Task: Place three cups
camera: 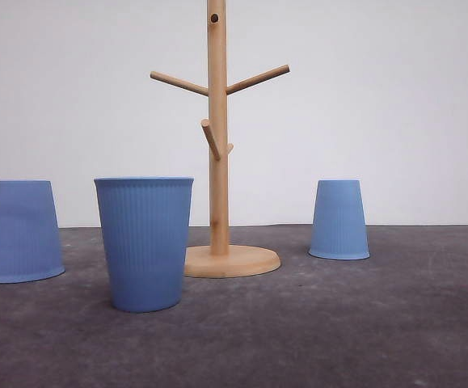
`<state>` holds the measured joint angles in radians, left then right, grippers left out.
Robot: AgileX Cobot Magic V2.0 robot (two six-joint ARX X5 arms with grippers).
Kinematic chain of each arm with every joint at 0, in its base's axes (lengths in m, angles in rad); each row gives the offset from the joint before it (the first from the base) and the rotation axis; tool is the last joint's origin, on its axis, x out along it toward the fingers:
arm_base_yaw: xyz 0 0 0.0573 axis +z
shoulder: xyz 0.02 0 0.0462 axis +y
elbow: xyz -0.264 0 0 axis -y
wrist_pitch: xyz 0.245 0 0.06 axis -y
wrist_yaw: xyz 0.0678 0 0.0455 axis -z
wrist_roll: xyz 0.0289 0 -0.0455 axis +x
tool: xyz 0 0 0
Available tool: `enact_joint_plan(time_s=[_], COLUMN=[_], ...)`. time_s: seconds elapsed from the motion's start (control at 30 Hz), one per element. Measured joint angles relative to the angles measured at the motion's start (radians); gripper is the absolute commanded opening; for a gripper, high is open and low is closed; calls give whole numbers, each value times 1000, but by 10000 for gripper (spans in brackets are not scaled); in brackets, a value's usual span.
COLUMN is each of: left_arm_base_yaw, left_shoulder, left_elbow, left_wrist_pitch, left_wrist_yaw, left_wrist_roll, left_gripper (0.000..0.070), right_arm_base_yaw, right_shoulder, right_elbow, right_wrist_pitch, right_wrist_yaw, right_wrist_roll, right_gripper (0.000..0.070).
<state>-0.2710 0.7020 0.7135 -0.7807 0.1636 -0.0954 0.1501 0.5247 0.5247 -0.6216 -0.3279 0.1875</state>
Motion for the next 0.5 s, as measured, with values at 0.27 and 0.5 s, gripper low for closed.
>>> enact_joint_plan(time_s=[0.27,0.5], left_arm_base_yaw=[-6,-6], left_shoulder=[-1,-1], left_elbow=[0,0], left_wrist_pitch=[6,7], left_wrist_yaw=[-14,-15], left_wrist_roll=[3,3], left_gripper=[3,3], right_arm_base_yaw=[13,13], right_shoulder=[39,49], right_elbow=[0,2], right_wrist_pitch=[-9,-18], right_wrist_yaw=[89,149], right_wrist_roll=[5,28], right_gripper=[6,6])
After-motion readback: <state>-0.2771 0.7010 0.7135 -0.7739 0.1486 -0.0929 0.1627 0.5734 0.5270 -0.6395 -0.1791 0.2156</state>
